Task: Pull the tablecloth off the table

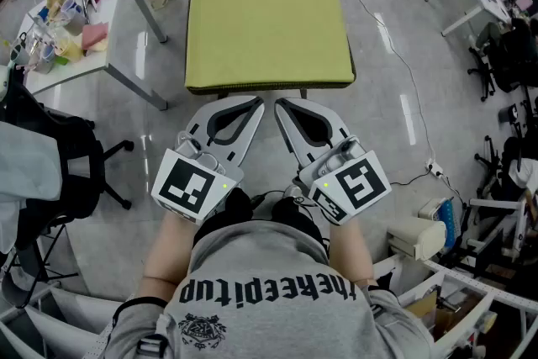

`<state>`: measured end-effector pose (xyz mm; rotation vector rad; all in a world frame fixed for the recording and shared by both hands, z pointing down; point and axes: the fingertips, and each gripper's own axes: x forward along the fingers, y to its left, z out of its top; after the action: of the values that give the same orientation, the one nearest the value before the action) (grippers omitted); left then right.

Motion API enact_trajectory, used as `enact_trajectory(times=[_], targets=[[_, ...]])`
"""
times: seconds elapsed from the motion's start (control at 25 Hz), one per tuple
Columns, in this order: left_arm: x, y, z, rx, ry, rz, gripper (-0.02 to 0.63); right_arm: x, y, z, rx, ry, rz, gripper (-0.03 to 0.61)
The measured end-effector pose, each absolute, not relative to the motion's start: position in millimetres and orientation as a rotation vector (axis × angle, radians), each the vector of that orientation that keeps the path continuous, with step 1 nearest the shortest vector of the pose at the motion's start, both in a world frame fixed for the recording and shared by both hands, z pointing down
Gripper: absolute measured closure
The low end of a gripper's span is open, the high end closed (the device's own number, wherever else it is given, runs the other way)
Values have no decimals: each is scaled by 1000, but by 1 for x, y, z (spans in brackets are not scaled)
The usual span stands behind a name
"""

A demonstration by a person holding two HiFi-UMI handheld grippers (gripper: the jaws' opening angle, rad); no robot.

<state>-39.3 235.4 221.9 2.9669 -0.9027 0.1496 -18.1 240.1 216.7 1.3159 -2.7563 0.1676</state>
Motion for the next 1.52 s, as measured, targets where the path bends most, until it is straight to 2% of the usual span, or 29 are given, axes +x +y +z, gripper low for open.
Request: enact_trajectory(times=[0.72,1.52], targets=[[-45,235,226,2957,-889,132,600,-26,239,221,1309,-2748,162,568],[-95,230,235,2979,-814,102,600,-64,243,226,1454,-2696,209,568]])
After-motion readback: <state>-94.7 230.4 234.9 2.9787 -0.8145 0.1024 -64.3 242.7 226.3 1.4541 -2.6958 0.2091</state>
